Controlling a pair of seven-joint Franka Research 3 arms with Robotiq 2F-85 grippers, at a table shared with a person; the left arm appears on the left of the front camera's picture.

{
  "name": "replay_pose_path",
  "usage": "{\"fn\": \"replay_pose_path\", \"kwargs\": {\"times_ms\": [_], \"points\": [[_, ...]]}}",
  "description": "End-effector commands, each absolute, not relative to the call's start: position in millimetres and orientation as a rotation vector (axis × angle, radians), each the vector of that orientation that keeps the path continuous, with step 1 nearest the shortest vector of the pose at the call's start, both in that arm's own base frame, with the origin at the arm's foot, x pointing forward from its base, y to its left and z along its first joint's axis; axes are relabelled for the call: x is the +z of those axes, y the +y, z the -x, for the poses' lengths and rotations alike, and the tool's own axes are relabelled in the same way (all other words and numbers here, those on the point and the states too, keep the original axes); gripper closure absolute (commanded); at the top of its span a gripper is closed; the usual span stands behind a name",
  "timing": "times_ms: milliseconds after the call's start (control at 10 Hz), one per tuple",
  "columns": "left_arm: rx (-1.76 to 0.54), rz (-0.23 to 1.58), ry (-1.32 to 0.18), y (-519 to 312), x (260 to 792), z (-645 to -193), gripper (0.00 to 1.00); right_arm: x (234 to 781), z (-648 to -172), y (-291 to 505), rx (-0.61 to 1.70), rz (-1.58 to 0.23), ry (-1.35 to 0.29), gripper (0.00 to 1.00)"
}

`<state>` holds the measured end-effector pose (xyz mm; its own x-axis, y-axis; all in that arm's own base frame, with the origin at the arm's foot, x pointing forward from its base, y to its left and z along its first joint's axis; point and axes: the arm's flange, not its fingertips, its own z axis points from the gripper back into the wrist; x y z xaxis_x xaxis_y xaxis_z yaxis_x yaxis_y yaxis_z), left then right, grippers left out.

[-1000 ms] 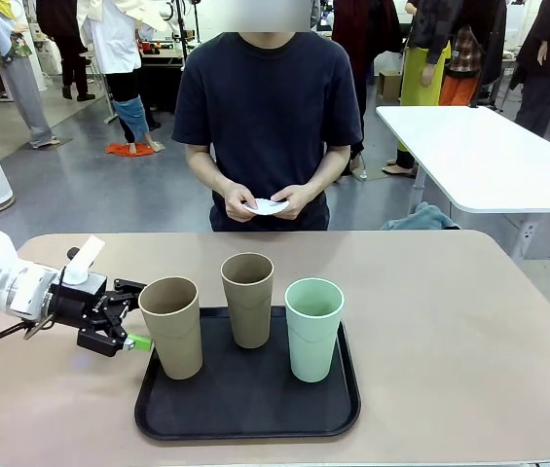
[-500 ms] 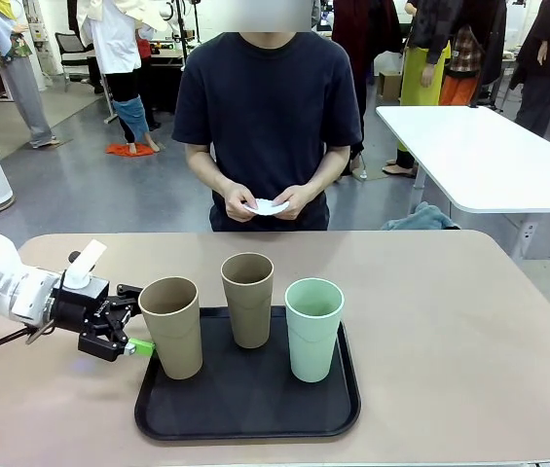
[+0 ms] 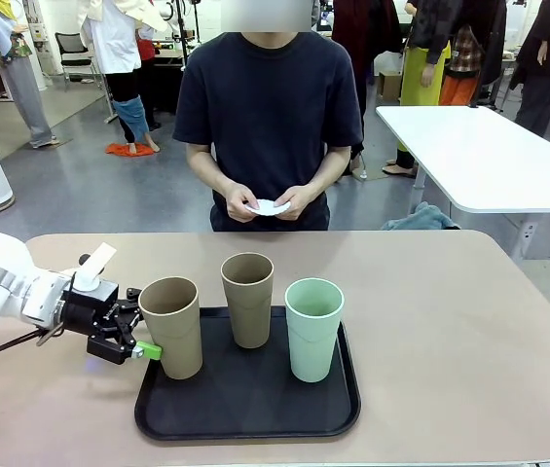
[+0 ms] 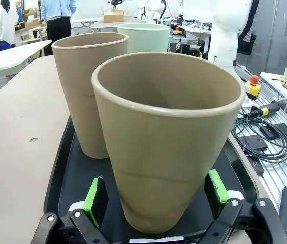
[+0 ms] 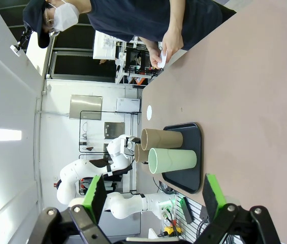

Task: Place coasters on the table and set cups on them.
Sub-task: Pick up one Reusable plastic cup and place it on a coaster set by the human.

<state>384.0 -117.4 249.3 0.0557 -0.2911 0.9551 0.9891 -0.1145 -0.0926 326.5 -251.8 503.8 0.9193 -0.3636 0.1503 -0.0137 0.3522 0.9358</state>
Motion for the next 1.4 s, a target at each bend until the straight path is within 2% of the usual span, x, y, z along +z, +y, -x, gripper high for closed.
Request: {"fn": "replay_pose_path", "kwargs": {"times_ms": [0, 600, 700, 800, 900, 1000, 1200, 1300], "points": [[-1.372, 1.112, -0.905, -130, 245, -387, 0.0, 504, -327, -252, -0.227, -1.208, -0.365, 0.0], [-1.403, 1.171, -0.871, -151, 243, -382, 0.0, 504, -327, -252, -0.227, -1.208, -0.365, 0.0], [-1.415, 1.189, -0.881, -150, 242, -381, 0.19, 504, -327, -252, -0.227, -1.208, -0.365, 0.0], [-1.417, 1.192, -0.87, -151, 242, -381, 0.57, 504, -327, -252, -0.227, -1.208, -0.365, 0.0], [-1.412, 1.191, -0.877, -150, 243, -380, 0.76, 504, -327, -252, -0.227, -1.208, -0.365, 0.0], [-1.408, 1.192, -0.883, -149, 244, -380, 1.0, 504, -327, -252, -0.227, -1.208, -0.365, 0.0], [-1.401, 1.194, -0.887, -145, 246, -379, 1.0, 504, -327, -252, -0.227, -1.208, -0.365, 0.0], [-1.365, 1.184, -0.93, -141, 256, -378, 0.72, 504, -327, -252, -0.227, -1.208, -0.365, 0.0]]}}
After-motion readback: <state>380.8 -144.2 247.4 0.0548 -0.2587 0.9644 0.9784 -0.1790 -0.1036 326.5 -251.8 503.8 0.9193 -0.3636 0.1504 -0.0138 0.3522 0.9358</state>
